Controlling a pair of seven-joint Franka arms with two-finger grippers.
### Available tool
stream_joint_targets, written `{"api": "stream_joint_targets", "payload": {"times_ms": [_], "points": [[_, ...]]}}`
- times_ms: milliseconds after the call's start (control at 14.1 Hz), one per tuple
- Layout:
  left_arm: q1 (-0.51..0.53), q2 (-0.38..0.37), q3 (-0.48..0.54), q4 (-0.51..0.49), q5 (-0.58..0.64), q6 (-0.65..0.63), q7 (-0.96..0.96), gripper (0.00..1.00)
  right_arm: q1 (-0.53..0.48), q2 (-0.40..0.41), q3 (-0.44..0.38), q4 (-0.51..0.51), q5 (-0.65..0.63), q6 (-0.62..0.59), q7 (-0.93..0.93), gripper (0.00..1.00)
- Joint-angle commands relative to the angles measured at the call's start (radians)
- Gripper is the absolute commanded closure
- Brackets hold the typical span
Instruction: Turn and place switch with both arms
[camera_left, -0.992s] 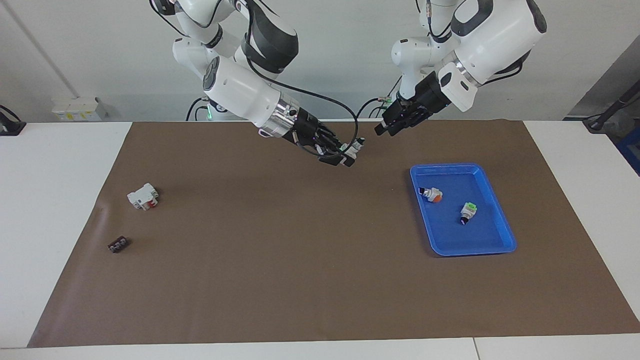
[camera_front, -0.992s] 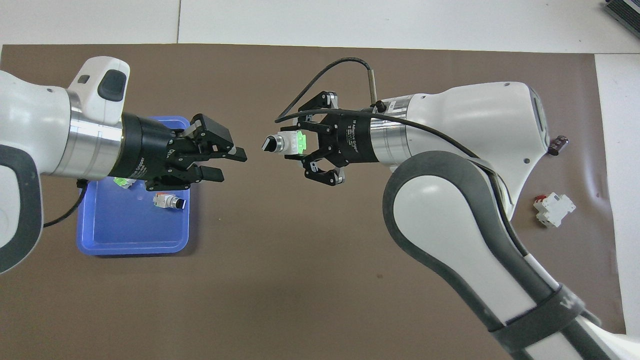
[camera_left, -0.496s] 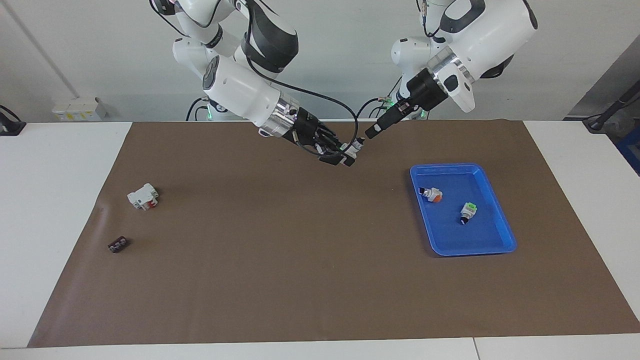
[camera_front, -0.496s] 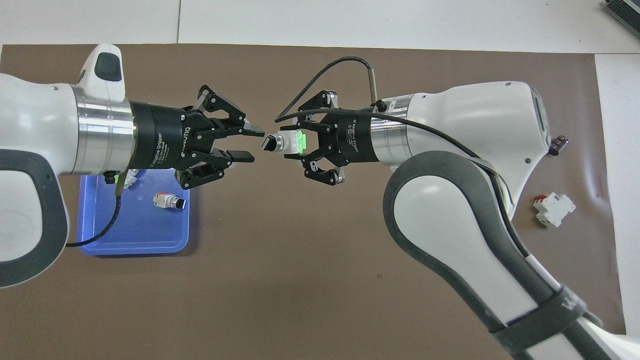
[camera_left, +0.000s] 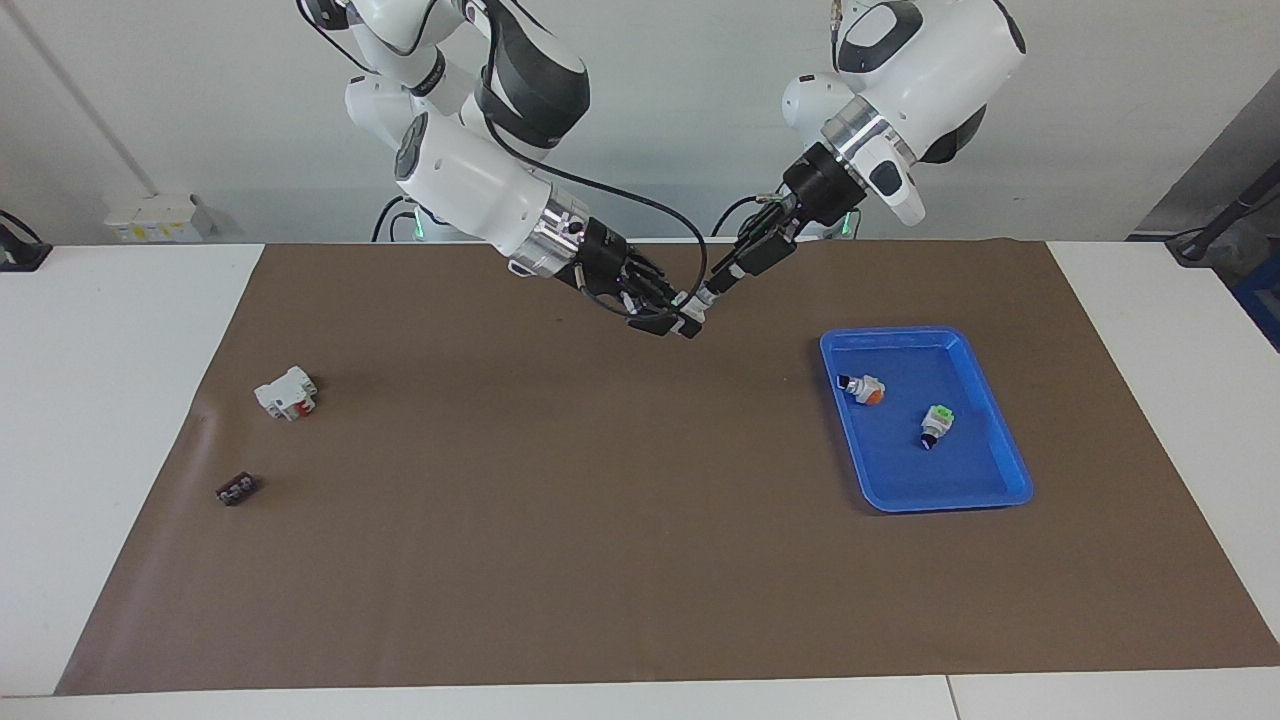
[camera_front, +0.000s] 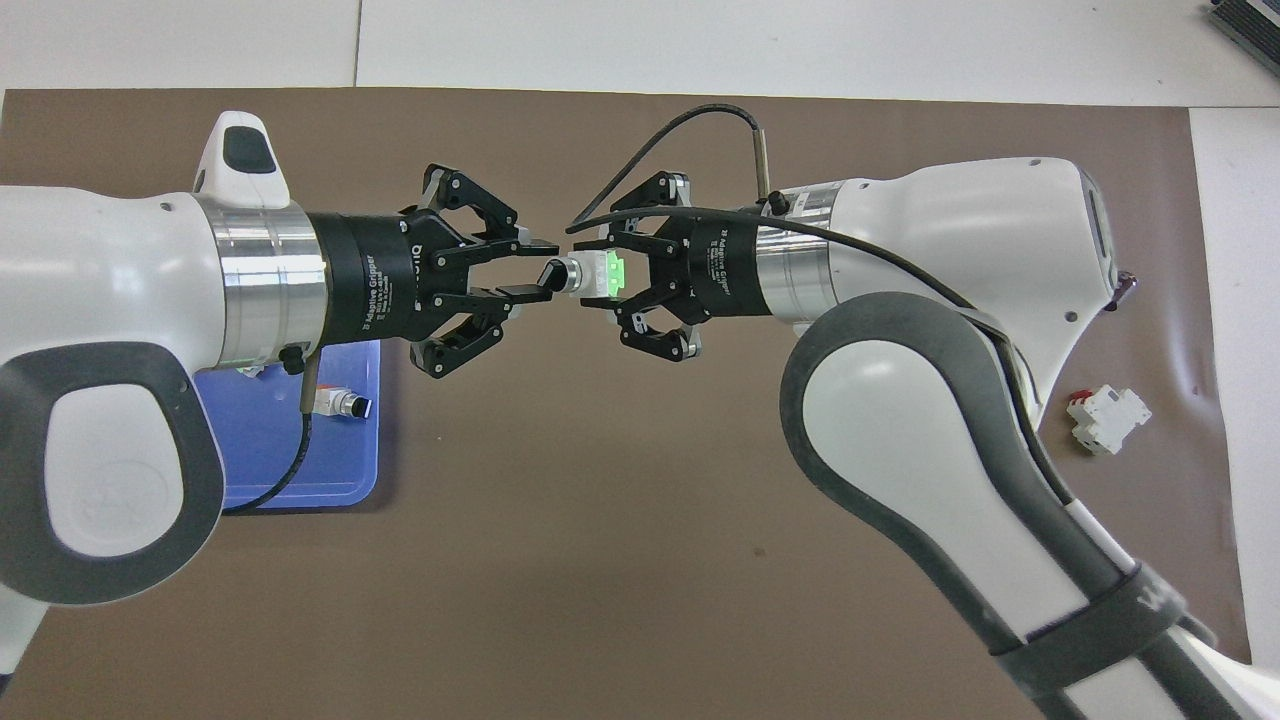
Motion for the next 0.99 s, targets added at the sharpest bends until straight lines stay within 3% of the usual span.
{"api": "stream_joint_targets", "payload": {"times_ms": [0, 213, 354, 638, 921], "points": [[-0.015, -0.023, 0.012, -0.042, -0.019, 0.024, -0.038, 0.70, -0.003, -0.017, 0.015, -0.006, 0.024, 0.005, 0.004, 1.00], [-0.023, -0.026, 0.012, -0.043, -0.008, 0.019, -0.162, 0.68, -0.001, -0.017, 0.015, -0.006, 0.024, 0.005, 0.004, 1.00], [-0.025, -0.026, 0.013, -0.043, -0.004, 0.001, -0.187, 0.57, -0.001, -0.017, 0.015, -0.006, 0.024, 0.007, 0.004, 1.00], [-0.005, -0.029, 0.021, -0.037, 0.002, -0.082, -0.211, 0.50, -0.001, -0.018, 0.015, -0.004, 0.024, 0.007, 0.004, 1.00], [0.001, -0.029, 0.020, -0.034, 0.013, -0.082, -0.210, 0.57, -0.001, -0.018, 0.015, -0.004, 0.024, 0.007, 0.004, 1.00]]}}
